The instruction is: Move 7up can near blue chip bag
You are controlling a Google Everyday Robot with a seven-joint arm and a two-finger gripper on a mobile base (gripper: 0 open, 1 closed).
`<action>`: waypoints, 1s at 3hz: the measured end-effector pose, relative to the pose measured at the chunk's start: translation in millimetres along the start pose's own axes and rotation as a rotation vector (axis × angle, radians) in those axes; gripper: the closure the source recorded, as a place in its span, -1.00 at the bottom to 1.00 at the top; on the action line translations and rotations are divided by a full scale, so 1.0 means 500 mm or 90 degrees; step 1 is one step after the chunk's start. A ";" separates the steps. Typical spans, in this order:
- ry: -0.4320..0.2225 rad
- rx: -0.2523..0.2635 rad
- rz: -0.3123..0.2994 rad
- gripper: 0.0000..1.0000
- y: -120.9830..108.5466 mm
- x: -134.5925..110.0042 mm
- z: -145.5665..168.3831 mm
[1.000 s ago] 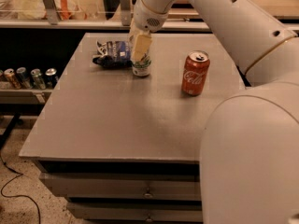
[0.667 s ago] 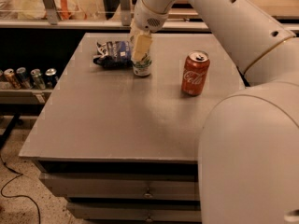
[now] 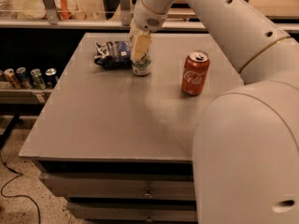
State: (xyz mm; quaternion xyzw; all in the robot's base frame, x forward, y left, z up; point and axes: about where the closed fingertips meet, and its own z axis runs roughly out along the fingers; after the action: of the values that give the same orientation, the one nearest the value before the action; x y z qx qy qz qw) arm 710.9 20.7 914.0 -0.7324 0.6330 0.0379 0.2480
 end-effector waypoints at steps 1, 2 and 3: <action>0.000 -0.002 0.002 -0.67 -0.002 0.002 0.003; 0.004 -0.001 0.003 -1.00 -0.006 0.006 0.002; 0.015 0.002 0.005 -1.00 -0.010 0.017 -0.008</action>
Offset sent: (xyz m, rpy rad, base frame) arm 0.0045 -0.0096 0.0070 -0.0100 -0.0032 -0.0136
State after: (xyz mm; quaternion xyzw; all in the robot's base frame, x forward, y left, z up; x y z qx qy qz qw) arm 716.5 11.9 915.9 -0.7299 0.6388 0.0290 0.2418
